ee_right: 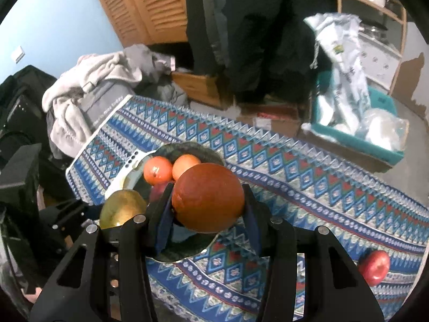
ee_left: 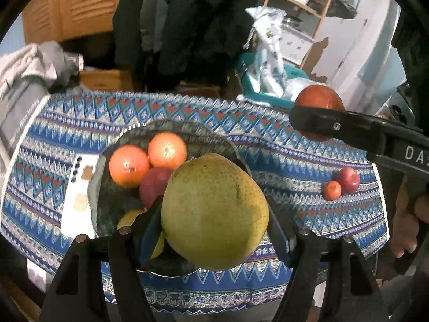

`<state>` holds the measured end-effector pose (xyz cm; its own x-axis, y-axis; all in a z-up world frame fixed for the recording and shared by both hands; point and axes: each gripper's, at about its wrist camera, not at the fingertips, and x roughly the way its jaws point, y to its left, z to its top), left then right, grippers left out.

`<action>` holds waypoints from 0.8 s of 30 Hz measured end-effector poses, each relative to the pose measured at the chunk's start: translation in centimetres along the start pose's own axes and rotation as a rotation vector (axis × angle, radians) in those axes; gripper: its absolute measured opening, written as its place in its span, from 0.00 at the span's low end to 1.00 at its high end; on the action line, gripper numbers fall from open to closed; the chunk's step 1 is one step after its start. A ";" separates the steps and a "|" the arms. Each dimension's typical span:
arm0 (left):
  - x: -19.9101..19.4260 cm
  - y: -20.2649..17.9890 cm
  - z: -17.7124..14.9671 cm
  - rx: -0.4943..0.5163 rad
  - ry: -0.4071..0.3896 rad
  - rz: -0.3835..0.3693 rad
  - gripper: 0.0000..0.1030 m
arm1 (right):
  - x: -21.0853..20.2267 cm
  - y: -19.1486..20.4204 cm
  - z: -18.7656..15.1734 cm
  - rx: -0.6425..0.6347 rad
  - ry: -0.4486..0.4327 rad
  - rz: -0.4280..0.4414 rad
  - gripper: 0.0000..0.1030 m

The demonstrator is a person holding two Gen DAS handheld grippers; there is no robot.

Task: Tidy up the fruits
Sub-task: 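Lower the pear onto the plate with the left tool while the right tool releases the orange there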

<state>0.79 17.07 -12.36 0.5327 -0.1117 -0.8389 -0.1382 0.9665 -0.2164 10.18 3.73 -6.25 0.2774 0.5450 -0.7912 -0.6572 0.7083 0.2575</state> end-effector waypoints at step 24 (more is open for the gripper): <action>6.3 1.4 -3.1 -0.046 0.160 0.039 0.70 | 10.0 0.2 -3.8 -0.021 0.250 -0.002 0.46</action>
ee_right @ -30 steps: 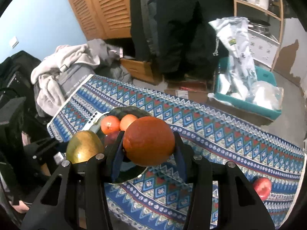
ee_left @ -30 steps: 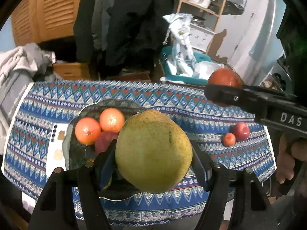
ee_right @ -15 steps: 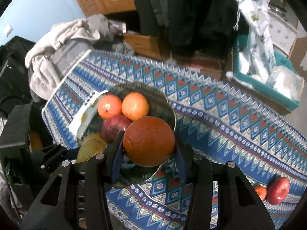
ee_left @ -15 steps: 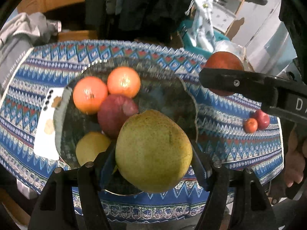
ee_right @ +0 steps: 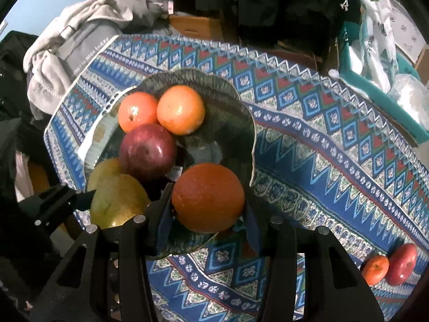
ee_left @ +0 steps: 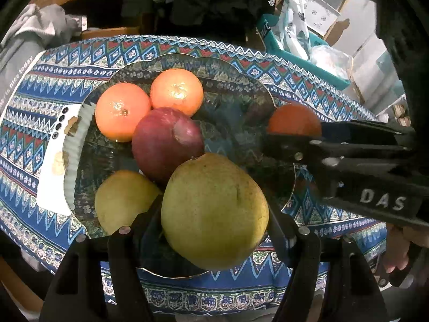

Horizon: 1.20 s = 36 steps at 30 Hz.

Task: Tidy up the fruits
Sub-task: 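Lower the pear onto the plate with the left tool while the right tool releases the orange there, then withdraw both open tools from the plate toward the last red apple and tangerine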

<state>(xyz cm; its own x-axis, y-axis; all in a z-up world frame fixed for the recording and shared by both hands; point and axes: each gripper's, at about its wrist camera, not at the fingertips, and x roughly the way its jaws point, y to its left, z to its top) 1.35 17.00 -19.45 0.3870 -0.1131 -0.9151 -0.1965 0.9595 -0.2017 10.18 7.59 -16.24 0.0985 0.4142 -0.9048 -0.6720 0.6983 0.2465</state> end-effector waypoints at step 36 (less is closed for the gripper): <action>-4.3 -2.0 1.2 0.009 -0.084 -0.037 0.78 | -8.9 -1.0 -0.7 0.046 -0.186 -0.076 0.63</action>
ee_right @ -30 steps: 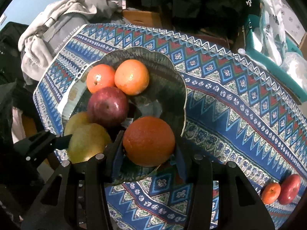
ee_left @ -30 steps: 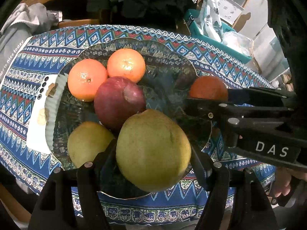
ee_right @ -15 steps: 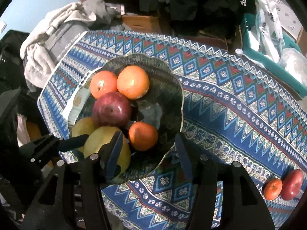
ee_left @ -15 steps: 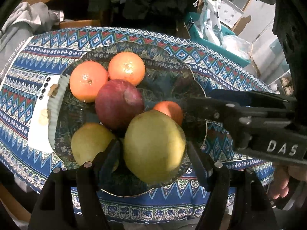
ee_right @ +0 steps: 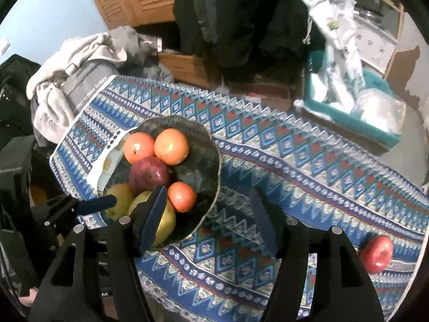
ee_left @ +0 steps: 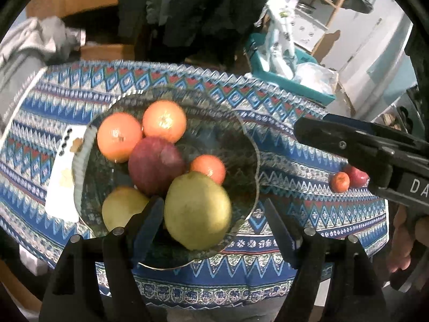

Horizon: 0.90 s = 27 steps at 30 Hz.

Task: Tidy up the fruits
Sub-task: 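Withdraw both open tools from the plate toward the last red apple and tangerine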

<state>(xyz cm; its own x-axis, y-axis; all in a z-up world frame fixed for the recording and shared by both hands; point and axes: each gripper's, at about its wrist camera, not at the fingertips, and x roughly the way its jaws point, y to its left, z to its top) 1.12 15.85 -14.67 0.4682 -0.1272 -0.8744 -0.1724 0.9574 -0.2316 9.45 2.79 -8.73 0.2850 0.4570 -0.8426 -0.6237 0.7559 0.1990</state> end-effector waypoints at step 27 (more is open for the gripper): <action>-5.9 -10.9 0.2 0.275 -0.136 0.003 0.83 | -12.4 -7.9 -5.3 0.091 -0.155 -0.197 0.75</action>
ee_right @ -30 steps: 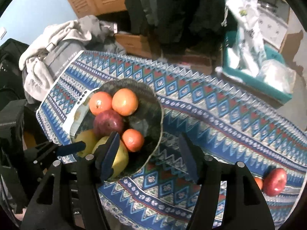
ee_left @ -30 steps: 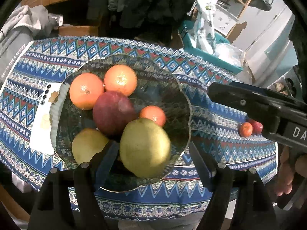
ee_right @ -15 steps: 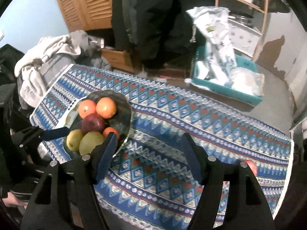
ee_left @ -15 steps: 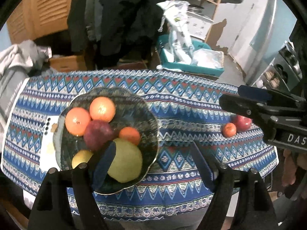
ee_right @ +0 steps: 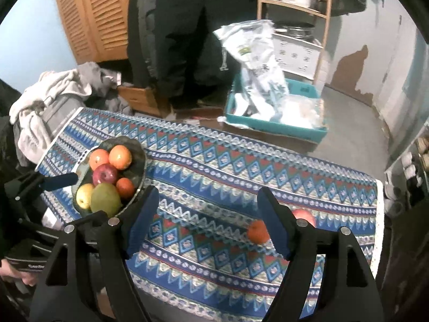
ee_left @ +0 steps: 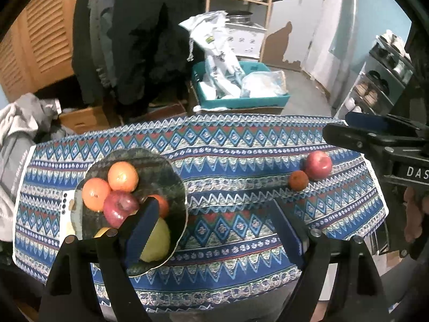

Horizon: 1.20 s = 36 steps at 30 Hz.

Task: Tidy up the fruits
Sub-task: 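Withdraw both open tools from the plate toward the last red apple and tangerine, then grasp the red apple with the right tool while the left tool grasps the tangerine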

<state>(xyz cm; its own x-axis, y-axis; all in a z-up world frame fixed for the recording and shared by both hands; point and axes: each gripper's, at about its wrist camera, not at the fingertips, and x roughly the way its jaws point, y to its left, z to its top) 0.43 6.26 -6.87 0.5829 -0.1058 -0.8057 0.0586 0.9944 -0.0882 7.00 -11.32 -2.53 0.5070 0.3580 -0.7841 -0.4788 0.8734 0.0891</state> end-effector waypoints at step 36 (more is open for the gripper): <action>7.2 -8.6 3.3 0.172 0.067 0.016 0.86 | 2.9 -13.3 -6.0 0.137 0.155 -0.156 0.77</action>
<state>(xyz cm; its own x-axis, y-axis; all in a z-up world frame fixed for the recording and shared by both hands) 6.80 -3.01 -9.95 0.5297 -0.0844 -0.8440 0.1911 0.9813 0.0218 10.54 -23.85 -9.65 0.4459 0.1701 -0.8788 -0.2968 0.9543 0.0341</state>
